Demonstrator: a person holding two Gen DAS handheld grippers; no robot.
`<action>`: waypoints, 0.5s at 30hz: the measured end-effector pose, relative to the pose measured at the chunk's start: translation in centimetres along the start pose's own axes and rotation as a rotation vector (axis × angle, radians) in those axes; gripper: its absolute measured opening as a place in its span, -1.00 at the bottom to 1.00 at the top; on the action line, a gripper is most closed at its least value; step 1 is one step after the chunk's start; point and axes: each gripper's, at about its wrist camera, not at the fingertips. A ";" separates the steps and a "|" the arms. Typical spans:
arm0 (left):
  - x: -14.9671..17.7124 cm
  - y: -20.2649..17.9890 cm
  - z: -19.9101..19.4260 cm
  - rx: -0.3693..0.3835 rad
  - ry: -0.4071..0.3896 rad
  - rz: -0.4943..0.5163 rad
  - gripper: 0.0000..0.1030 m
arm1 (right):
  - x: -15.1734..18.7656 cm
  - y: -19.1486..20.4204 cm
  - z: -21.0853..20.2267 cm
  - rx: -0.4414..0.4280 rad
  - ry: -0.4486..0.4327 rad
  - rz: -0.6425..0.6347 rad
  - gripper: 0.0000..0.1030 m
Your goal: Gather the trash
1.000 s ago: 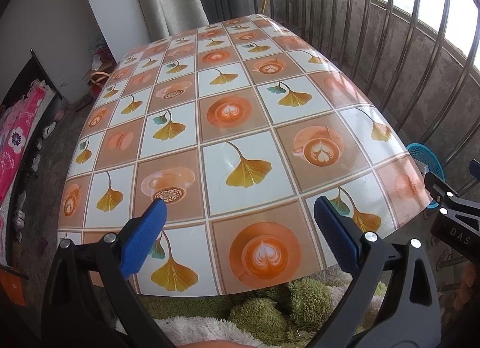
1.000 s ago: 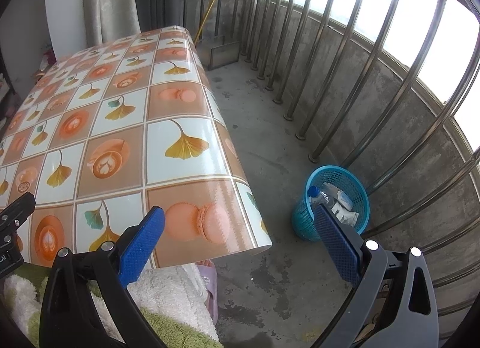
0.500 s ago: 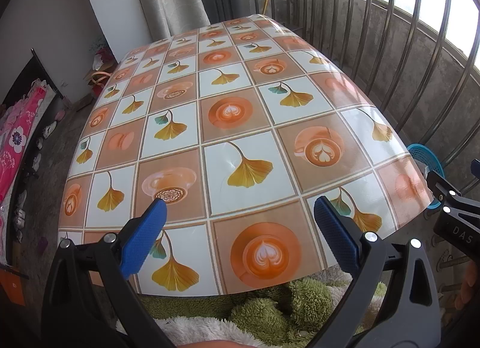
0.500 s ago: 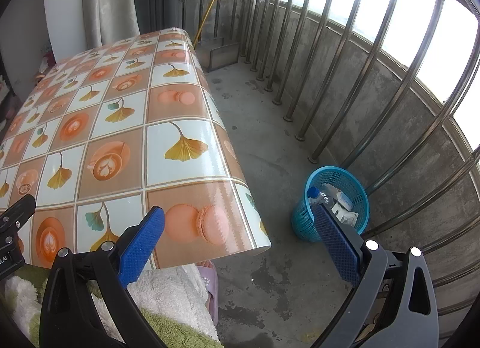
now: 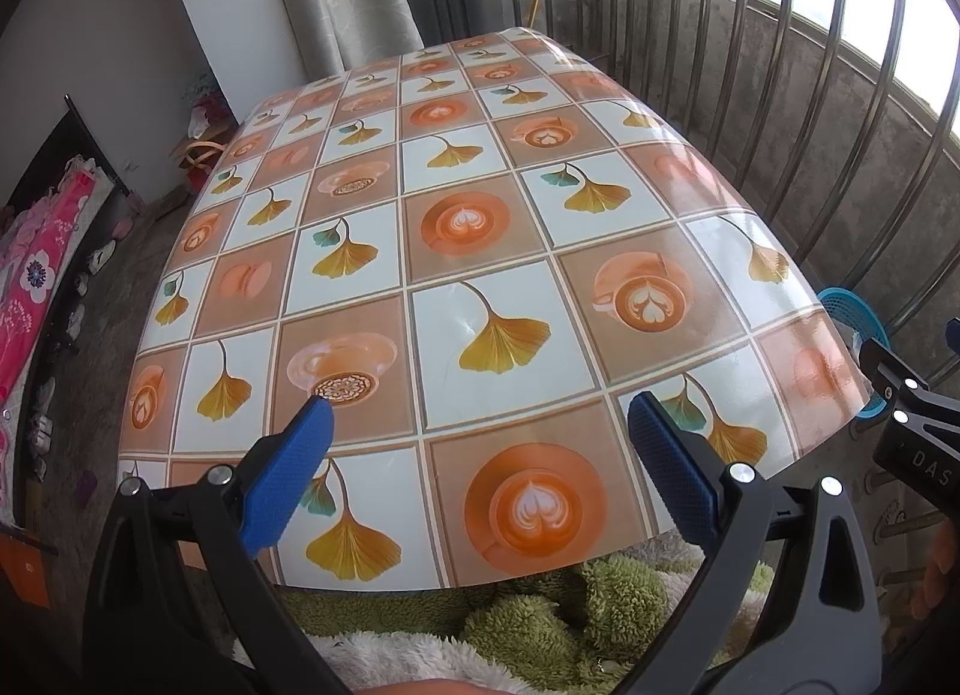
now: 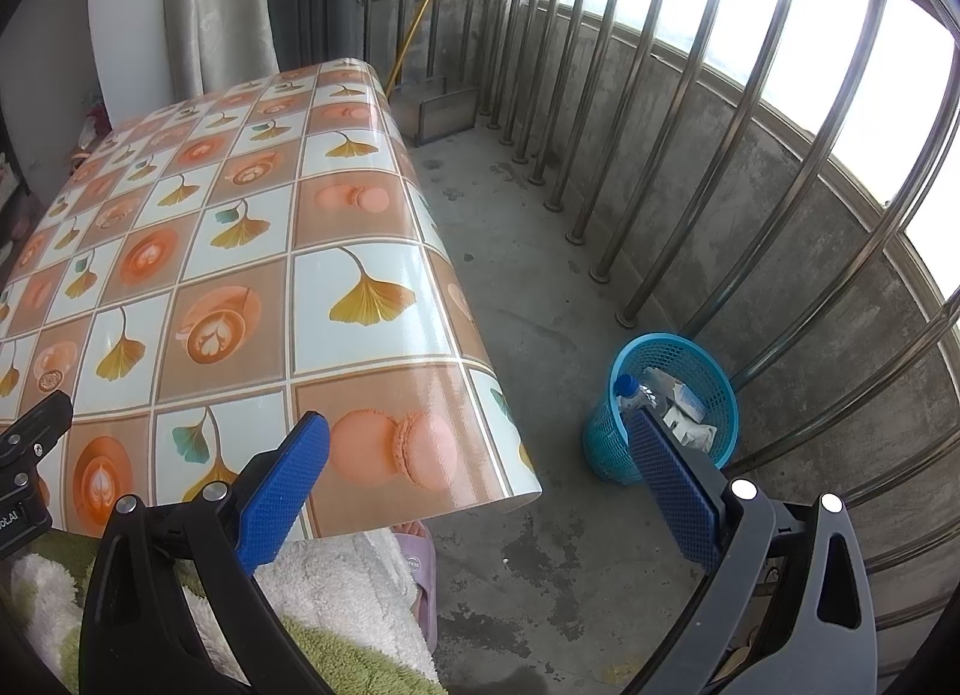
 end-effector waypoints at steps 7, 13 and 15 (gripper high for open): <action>0.0 0.0 0.0 0.000 0.000 0.000 0.83 | -0.1 0.0 -0.1 0.000 -0.001 0.001 0.88; 0.0 0.1 0.0 0.000 -0.001 -0.001 0.83 | -0.2 0.1 -0.1 0.001 -0.002 0.000 0.88; 0.0 0.1 0.0 0.000 -0.002 -0.001 0.83 | -0.2 0.1 -0.2 0.001 -0.003 0.002 0.88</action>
Point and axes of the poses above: each gripper's, at about its wrist camera, not at the fingertips, and z roughly the way its jaws point, y to its left, x to its underside, and after that the axes turned 11 degrees about x, right-handed
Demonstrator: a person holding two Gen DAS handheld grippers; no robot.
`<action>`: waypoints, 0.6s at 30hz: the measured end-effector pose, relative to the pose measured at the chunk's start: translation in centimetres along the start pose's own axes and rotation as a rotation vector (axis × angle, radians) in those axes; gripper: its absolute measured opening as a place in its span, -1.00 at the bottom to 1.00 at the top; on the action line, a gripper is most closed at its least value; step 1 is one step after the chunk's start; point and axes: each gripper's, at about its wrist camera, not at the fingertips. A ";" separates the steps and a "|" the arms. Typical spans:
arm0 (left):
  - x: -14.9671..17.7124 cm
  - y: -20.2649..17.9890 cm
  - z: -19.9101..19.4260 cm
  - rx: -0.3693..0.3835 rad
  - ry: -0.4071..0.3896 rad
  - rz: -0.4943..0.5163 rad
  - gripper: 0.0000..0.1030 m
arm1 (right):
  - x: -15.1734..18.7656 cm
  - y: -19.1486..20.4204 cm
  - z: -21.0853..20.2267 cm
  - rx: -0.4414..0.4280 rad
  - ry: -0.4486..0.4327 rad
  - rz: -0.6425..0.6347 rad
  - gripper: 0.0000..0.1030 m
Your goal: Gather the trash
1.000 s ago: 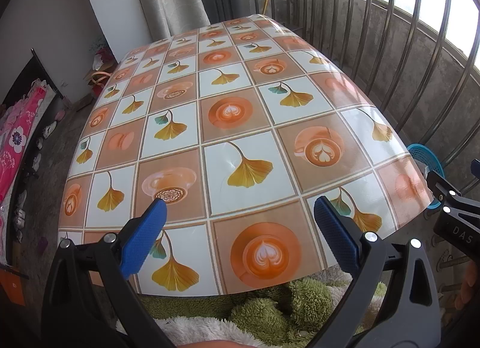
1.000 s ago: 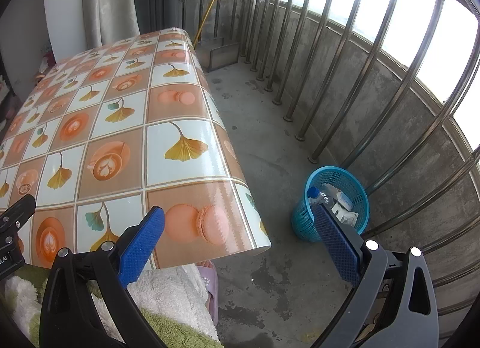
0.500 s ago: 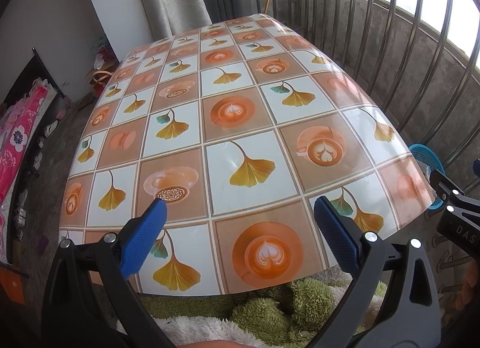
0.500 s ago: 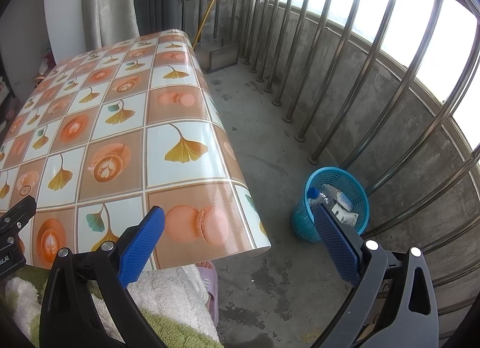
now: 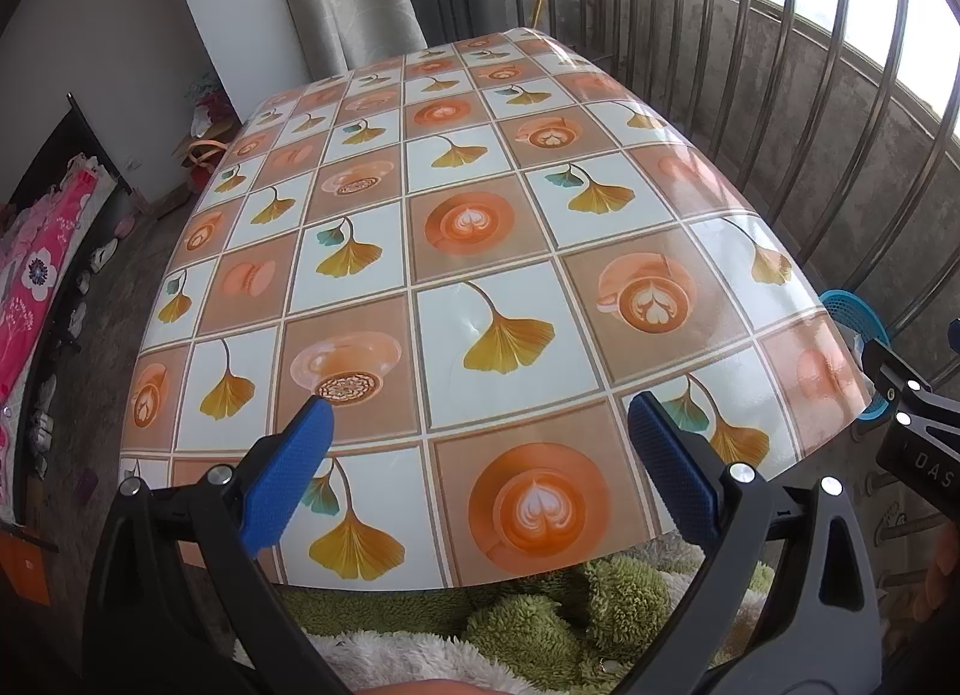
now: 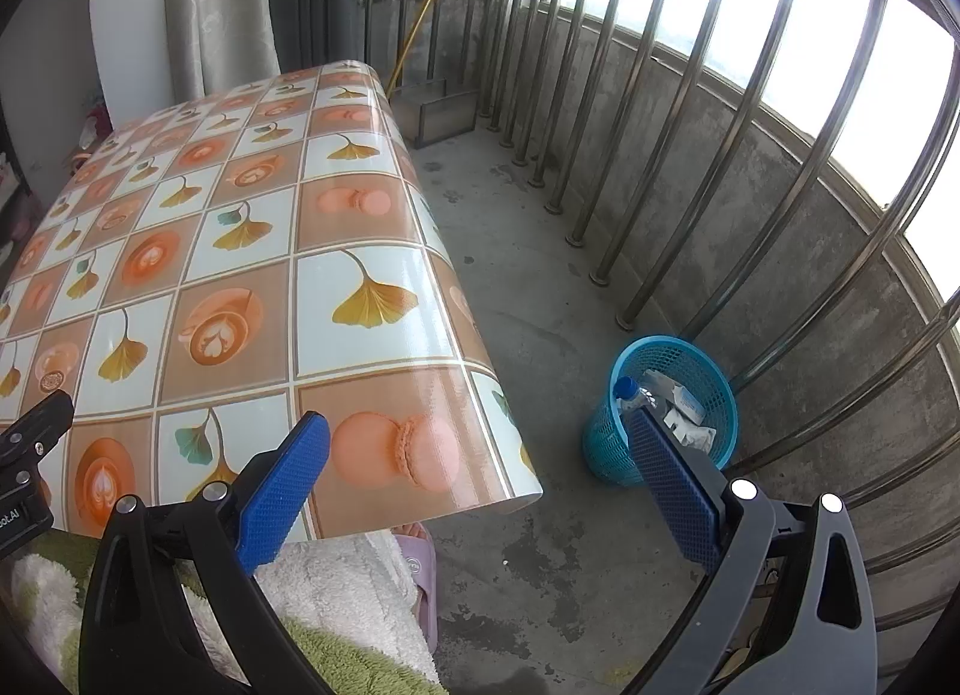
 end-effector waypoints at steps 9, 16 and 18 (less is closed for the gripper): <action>0.0 0.4 -0.3 0.000 -0.003 -0.001 0.83 | -0.1 0.0 -0.1 0.000 -0.002 0.000 0.88; 0.0 0.4 -0.2 -0.001 -0.002 -0.004 0.83 | -0.1 0.0 -0.1 0.000 -0.002 0.001 0.88; 0.0 0.3 -0.2 -0.001 -0.002 -0.002 0.83 | -0.1 0.0 -0.1 0.001 -0.003 0.001 0.88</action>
Point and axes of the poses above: each gripper's, at about its wrist camera, not at the fingertips, and z roughly the way its jaws point, y to its left, x to its underside, and after that the axes turned 11 degrees about x, right-handed
